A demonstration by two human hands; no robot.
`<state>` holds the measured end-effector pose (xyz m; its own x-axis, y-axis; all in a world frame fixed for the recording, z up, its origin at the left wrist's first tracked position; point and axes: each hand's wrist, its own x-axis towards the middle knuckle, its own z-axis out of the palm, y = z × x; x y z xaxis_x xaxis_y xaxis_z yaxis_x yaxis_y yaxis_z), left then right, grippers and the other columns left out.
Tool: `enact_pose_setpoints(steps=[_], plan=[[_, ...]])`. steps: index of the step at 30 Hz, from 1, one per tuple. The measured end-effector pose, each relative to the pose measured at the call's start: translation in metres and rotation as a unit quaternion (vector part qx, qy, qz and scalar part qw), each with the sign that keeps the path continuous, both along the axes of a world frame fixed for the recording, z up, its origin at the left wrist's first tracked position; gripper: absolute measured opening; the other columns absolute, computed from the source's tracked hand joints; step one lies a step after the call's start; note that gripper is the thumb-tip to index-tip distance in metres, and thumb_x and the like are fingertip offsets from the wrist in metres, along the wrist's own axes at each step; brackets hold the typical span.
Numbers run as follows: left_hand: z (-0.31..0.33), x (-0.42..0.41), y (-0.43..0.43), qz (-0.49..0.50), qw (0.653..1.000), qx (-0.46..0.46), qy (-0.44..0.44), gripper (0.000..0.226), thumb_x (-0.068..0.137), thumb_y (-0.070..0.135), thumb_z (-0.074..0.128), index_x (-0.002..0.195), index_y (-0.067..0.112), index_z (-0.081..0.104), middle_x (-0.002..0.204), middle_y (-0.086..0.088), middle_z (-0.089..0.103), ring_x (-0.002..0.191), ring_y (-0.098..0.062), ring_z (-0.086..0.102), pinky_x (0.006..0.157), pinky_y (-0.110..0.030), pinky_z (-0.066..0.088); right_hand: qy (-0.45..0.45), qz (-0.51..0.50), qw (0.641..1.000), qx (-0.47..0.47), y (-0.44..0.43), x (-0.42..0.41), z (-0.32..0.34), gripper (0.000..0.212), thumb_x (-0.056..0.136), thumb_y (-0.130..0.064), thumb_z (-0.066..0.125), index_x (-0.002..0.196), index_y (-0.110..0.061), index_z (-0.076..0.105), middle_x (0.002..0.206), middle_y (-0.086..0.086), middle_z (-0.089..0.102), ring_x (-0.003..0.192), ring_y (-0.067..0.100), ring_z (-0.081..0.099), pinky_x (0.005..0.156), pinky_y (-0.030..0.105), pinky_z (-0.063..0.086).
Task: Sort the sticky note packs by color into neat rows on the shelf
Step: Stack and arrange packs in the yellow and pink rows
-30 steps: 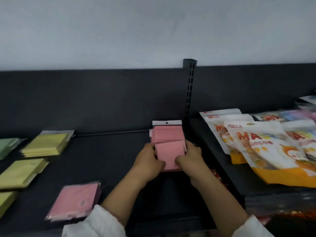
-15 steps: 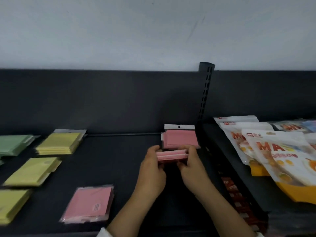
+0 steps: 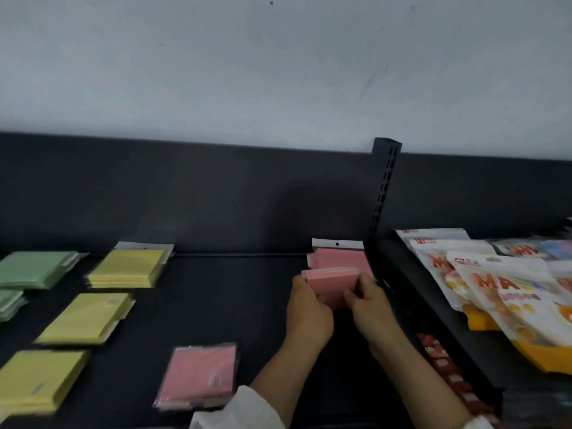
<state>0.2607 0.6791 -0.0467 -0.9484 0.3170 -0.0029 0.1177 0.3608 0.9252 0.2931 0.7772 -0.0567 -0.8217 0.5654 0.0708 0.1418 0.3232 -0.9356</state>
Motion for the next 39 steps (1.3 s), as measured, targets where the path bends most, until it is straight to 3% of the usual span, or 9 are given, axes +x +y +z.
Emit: enact_pose_setpoints(steps=[5,9,14,17,22,29,32,34,39], plan=[[-0.006,0.007,-0.008,-0.009,0.992,-0.113,0.063,0.040,0.087,0.003,0.043,0.125,0.010,0.034,0.123,-0.007,0.037,0.108,-0.021,0.045,0.091,-0.030,0.041,-0.021,-0.009,0.999,0.033,-0.002,0.008,-0.006,0.031,0.089,0.004,0.049,0.114,-0.011,0.057,0.113,0.009,0.062,0.104,0.021,0.057,0.092,0.032,0.044],[0.014,0.007,-0.017,0.021,0.984,-0.133,0.114,0.041,0.087,0.009,0.048,0.125,0.008,0.033,0.127,-0.008,0.031,0.116,-0.024,0.035,0.097,-0.032,0.036,0.006,-0.008,0.999,0.041,-0.011,0.004,0.017,0.031,0.087,0.005,0.050,0.110,-0.013,0.059,0.111,0.010,0.065,0.106,0.024,0.059,0.095,0.041,0.047],[0.048,-0.007,-0.071,0.063,0.971,-0.105,0.208,0.030,0.094,0.025,0.045,0.120,0.010,0.041,0.118,-0.005,0.033,0.113,-0.022,0.035,0.095,-0.031,0.033,0.043,0.118,0.987,-0.097,-0.053,0.001,0.055,0.027,0.091,-0.001,0.049,0.101,-0.023,0.060,0.104,-0.002,0.067,0.100,0.016,0.062,0.089,0.034,0.050],[0.054,-0.029,-0.117,0.049,0.976,-0.126,0.169,0.033,0.093,0.031,0.047,0.119,0.011,0.049,0.108,-0.002,0.037,0.108,-0.022,0.046,0.093,-0.032,0.038,-0.006,0.159,0.978,-0.138,-0.080,-0.012,0.057,0.021,0.091,-0.007,0.052,0.103,-0.021,0.061,0.104,0.001,0.068,0.095,0.016,0.064,0.083,0.032,0.053],[0.041,-0.071,-0.162,0.029,0.988,-0.138,0.061,0.023,0.083,0.026,0.061,0.099,0.010,0.067,0.096,-0.008,0.069,0.088,-0.024,0.064,0.076,-0.031,0.050,-0.096,0.170,0.974,-0.113,-0.111,-0.050,0.041,0.014,0.088,-0.006,0.057,0.100,-0.005,0.064,0.093,0.010,0.069,0.081,0.019,0.066,0.070,0.031,0.056],[0.006,-0.087,-0.181,0.011,0.982,-0.183,-0.053,0.030,0.079,0.034,0.064,0.085,0.005,0.069,0.081,-0.008,0.068,0.072,-0.021,0.064,0.060,-0.023,0.047,-0.206,0.162,0.962,-0.084,-0.120,-0.072,0.022,0.010,0.080,-0.006,0.065,0.089,-0.001,0.065,0.083,0.014,0.069,0.069,0.018,0.066,0.063,0.026,0.056],[-0.005,-0.088,-0.183,0.007,0.969,-0.243,-0.038,0.035,0.080,0.044,0.063,0.080,0.009,0.068,0.077,-0.005,0.064,0.079,-0.022,0.064,0.055,-0.022,0.040,-0.219,0.155,0.963,-0.003,-0.123,-0.071,0.014,0.018,0.077,-0.008,0.068,0.091,0.003,0.066,0.080,0.015,0.068,0.066,0.020,0.066,0.062,0.029,0.057],[-0.008,-0.090,-0.182,0.016,0.963,-0.268,-0.011,0.036,0.080,0.048,0.062,0.082,0.012,0.066,0.087,-0.006,0.067,0.087,-0.021,0.064,0.063,-0.023,0.040,-0.215,0.145,0.965,0.033,-0.124,-0.070,0.012,0.015,0.076,-0.011,0.068,0.087,0.000,0.067,0.080,0.014,0.070,0.068,0.022,0.068,0.066,0.032,0.059],[-0.011,-0.094,-0.178,0.024,0.951,-0.308,0.012,0.043,0.080,0.051,0.062,0.099,0.012,0.065,0.102,-0.006,0.068,0.091,-0.020,0.062,0.068,-0.024,0.041,-0.199,0.139,0.969,0.048,-0.123,-0.066,0.009,0.007,0.078,-0.018,0.070,0.078,-0.014,0.064,0.089,0.010,0.071,0.079,0.021,0.070,0.074,0.034,0.059]])
